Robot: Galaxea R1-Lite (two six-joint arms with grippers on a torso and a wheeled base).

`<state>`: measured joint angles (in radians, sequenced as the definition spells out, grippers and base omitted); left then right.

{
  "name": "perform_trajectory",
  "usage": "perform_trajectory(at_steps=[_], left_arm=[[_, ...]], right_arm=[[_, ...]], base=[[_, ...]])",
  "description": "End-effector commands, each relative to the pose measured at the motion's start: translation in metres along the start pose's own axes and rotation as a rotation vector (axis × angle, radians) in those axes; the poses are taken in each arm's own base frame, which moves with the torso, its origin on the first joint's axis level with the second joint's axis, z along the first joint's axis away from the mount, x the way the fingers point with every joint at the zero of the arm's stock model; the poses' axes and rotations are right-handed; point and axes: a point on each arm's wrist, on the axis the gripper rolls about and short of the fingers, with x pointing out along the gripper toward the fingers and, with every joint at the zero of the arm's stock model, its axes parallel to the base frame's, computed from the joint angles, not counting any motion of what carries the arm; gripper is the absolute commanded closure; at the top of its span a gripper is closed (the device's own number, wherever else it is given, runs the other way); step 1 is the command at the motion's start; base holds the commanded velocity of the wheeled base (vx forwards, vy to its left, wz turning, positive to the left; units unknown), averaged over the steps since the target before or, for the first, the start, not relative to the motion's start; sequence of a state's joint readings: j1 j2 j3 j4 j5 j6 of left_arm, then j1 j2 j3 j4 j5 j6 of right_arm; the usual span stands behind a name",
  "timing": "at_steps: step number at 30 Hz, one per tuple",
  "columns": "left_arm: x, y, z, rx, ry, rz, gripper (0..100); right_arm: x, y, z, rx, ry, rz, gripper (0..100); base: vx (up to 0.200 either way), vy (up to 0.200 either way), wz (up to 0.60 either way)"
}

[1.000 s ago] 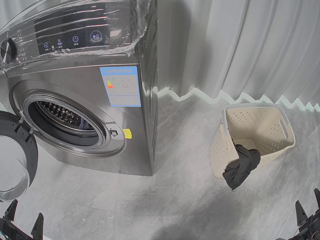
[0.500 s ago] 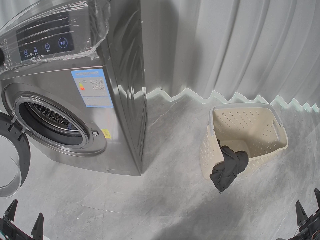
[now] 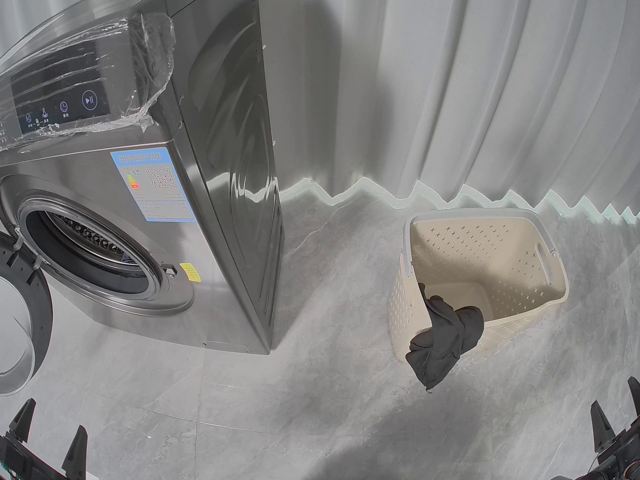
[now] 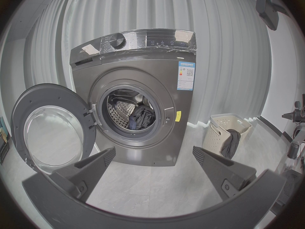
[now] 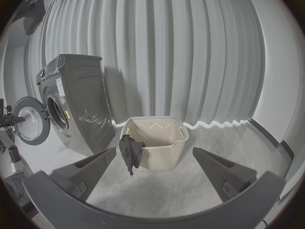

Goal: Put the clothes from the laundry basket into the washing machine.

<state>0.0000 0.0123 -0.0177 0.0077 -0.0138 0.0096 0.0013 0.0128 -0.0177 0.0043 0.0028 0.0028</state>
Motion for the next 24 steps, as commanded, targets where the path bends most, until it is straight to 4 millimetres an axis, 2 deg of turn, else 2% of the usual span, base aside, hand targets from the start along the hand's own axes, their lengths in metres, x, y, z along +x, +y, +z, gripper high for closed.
perform_trajectory(at_steps=[1,12,24], left_arm=[[0.0004,-0.0001,-0.0047,0.000,0.005,-0.002,0],[0.0004,-0.0001,-0.0047,0.000,0.005,-0.002,0],[0.0005,-0.0001,-0.0047,0.000,0.007,-0.002,0]], right_arm=[[0.0002,0.0000,-0.0048,0.003,0.004,-0.001,0],[0.0002,-0.0003,-0.0045,0.016,0.000,-0.015,0],[0.0003,-0.0004,-0.0049,0.017,0.002,-0.019,0]], base=[[0.000,-0.200,0.00],[0.000,-0.200,0.00],[0.000,0.000,0.00]])
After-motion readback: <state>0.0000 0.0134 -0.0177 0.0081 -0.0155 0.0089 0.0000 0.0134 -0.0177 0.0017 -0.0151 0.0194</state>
